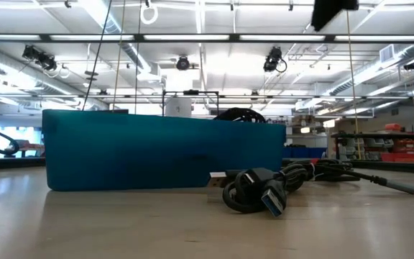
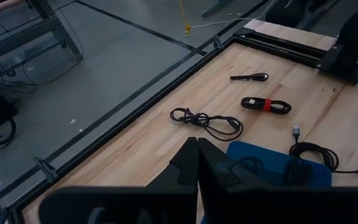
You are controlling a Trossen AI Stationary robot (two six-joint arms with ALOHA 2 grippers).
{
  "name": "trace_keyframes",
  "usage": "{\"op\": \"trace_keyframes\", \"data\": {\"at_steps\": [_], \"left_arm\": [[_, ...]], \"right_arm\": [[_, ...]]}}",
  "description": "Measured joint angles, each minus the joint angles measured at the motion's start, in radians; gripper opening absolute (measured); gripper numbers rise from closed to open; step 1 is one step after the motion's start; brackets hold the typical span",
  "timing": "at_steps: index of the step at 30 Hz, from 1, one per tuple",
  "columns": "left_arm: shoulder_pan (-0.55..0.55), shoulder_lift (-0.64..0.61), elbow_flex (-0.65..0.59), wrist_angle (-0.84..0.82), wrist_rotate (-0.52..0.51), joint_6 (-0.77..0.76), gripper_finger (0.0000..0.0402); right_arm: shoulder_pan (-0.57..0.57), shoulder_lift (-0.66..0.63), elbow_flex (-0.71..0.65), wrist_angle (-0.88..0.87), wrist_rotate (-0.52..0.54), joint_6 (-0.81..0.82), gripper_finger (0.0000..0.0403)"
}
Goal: Pick and place USB-C Cables
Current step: Put the black charger cable into the blue bin
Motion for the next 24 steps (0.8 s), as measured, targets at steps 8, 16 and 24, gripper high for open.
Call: {"op": "trace_keyframes", "data": {"at_steps": [8, 16, 24], "left_arm": [[0.000, 0.000, 0.000, 0.000, 0.000, 0.006, 0.0004], [0.018, 0.000, 0.000, 0.012, 0.000, -0.019, 0.0005], [0.047, 0.000, 0.000, 0.048, 0.000, -0.019, 0.0005]], "right_arm": [[0.008, -0.195, -0.490, 0.357, -0.100, 0.146, 0.0117], [-0.016, -0.188, -0.814, 0.664, -0.201, 0.161, 0.0134], [-0.092, -0.156, -0.867, 0.670, -0.211, 0.080, 0.0191]]}}
